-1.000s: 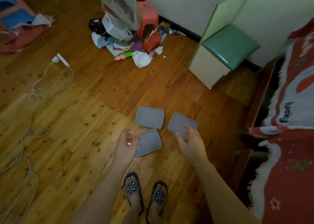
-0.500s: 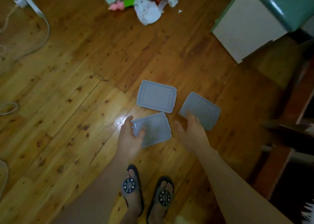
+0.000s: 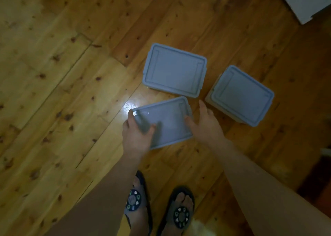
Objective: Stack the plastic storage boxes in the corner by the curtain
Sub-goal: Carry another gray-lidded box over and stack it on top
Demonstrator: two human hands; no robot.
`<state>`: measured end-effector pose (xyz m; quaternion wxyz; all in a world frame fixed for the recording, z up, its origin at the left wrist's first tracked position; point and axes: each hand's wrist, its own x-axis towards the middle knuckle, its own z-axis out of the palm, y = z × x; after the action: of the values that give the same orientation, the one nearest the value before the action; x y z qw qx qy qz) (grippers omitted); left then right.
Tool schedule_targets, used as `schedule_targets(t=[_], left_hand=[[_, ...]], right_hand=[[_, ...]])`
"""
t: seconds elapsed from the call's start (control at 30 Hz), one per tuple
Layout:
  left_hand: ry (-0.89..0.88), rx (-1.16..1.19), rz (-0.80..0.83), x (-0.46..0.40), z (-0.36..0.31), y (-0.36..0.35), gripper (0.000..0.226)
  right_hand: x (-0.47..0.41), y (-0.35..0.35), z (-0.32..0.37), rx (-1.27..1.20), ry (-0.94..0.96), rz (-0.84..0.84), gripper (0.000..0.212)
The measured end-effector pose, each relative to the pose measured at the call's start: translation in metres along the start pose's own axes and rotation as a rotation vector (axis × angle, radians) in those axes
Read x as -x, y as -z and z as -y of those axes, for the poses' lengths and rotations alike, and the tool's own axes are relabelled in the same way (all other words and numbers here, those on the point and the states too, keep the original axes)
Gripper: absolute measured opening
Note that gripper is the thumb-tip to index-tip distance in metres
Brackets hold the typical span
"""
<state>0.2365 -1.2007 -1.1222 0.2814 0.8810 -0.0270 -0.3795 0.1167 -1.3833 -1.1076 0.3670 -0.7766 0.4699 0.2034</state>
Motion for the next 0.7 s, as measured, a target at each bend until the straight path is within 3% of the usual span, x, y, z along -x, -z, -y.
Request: schedule_targets(t=[0.3,0.7], left_hand=[[0.031,-0.021,-0.022,-0.035,0.031,-0.033,0.102],[-0.028,-0.091,-0.016,-0.022,0.024,-0.014,0.109]], right_hand=[[-0.038,-0.046,-0.016,-0.034,0.012,0.102,0.087],[-0.012,-0.039,-0.01,0.056,0.047,-0.003,0.084]])
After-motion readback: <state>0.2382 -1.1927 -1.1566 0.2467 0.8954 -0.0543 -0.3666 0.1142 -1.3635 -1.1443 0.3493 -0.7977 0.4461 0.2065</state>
